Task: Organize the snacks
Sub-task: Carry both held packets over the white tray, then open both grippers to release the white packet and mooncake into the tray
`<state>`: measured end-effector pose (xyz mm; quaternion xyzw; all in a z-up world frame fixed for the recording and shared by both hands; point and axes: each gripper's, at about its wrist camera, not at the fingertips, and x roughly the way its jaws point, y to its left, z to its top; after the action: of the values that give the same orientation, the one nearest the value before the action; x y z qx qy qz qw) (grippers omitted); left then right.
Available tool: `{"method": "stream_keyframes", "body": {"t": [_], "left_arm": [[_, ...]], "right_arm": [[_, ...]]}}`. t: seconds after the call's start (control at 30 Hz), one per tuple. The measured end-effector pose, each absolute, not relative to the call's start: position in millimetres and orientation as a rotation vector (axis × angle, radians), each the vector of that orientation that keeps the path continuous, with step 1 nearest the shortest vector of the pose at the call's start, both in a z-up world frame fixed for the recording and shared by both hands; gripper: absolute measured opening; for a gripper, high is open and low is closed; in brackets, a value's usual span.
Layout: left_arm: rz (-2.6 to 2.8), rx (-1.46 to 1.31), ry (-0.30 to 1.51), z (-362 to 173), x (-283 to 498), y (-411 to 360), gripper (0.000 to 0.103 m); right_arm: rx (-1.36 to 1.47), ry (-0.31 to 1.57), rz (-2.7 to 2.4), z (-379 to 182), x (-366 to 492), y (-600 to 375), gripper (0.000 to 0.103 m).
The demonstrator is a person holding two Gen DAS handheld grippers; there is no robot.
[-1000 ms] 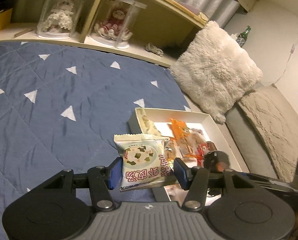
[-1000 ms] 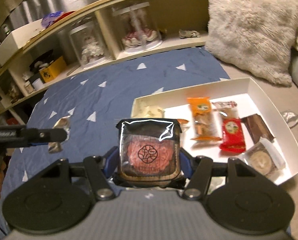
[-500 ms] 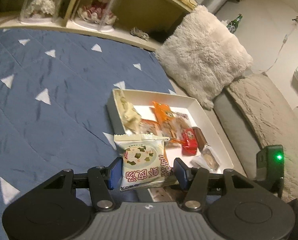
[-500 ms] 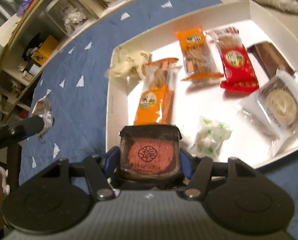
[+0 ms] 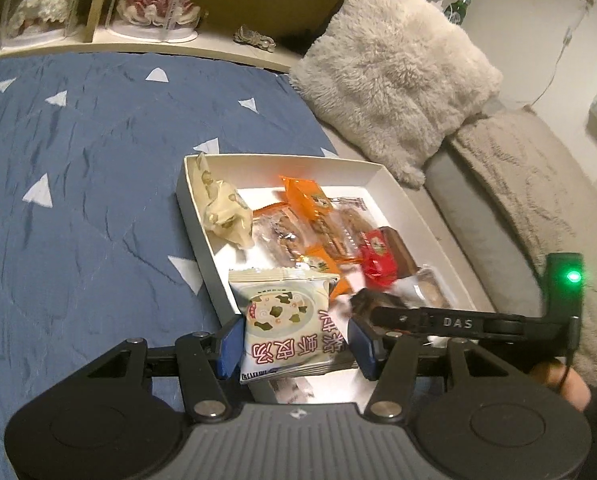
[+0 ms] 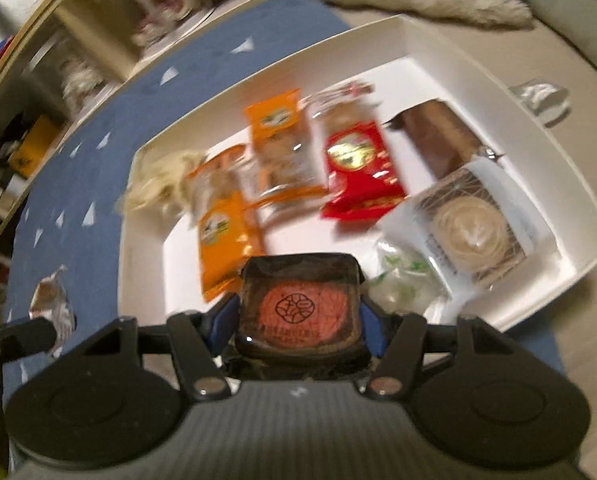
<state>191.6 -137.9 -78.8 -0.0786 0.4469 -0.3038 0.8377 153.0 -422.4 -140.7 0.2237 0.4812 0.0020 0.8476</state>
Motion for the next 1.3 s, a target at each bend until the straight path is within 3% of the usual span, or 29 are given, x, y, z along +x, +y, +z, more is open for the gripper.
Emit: {"method": "stream_keyframes", "body": {"t": [0.53,0.77,1.03,1.17,1.3], "left_arm": [[-0.553,0.153,1.076,-119.5,243.6,-236.0,0.057],[-0.543,0.039,1.086,-128.4,266.5,-241.3,0.057],[-0.494,0.098,1.07,-123.6,275.7,-232.9,0.057],[-0.488,0.128,1.063,-122.3,271.3,-223.7,0.052],[-0.494,0.119,1.072,-120.9,268.4,-223.5,0.055]], "right_arm": [[0.49,0.93,-0.034,-141.0,155.9,-443.1,0.068],[0.47,0.961,-0.013,-141.7,149.8,-441.1,0.068],[0.338,0.973,0.038,-142.9,154.0,-411.3,0.068],[0.289,0.952,0.062,-141.7,160.6,-402.7,0.069],[0.241,0.993,0.05,-143.0,160.7,-397.3,0.071]]}}
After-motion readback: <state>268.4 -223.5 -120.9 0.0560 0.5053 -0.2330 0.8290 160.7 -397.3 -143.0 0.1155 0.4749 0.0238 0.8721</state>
